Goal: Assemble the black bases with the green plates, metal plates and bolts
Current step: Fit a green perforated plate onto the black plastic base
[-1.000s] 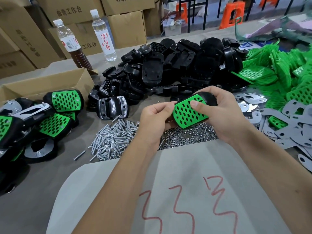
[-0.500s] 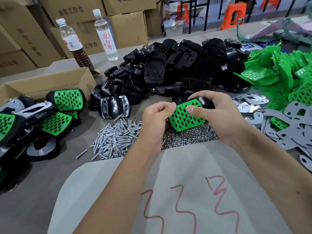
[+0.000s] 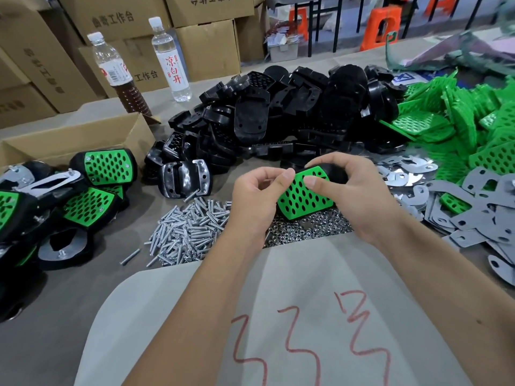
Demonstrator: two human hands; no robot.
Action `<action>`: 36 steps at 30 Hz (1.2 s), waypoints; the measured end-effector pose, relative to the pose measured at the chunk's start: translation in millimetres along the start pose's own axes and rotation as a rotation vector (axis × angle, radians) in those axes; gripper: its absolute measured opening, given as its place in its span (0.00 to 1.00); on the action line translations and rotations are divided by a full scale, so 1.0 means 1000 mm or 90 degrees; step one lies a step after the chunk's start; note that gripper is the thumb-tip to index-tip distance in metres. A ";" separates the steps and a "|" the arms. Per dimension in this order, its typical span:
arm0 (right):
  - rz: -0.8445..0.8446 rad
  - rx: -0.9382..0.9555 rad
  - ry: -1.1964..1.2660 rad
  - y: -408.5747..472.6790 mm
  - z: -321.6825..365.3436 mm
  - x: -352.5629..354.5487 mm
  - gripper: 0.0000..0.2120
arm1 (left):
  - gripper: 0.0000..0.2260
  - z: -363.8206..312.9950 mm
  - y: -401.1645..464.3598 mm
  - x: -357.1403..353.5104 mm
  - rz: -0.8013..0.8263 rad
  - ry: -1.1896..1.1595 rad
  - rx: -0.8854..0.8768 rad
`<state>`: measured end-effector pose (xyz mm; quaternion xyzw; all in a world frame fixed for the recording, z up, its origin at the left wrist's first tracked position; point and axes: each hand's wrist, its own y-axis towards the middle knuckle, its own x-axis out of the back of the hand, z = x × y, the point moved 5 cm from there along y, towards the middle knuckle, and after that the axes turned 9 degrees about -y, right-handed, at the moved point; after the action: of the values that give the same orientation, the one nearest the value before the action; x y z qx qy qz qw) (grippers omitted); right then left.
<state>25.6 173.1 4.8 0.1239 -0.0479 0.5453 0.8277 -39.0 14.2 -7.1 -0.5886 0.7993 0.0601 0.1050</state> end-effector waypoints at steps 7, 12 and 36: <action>0.075 0.011 0.076 -0.002 0.003 -0.009 0.09 | 0.12 -0.002 -0.002 0.002 0.051 -0.143 0.068; 0.197 -0.050 0.232 -0.003 0.000 -0.013 0.18 | 0.09 -0.005 -0.005 0.001 0.082 -0.161 0.066; -0.162 -0.020 0.119 -0.006 0.009 0.000 0.05 | 0.19 -0.027 -0.022 -0.026 -0.002 0.498 -0.368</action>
<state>31.7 168.2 12.0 0.0649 0.0366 0.4443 0.8928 -12.9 25.6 26.2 -0.5735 0.7283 0.0534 -0.3712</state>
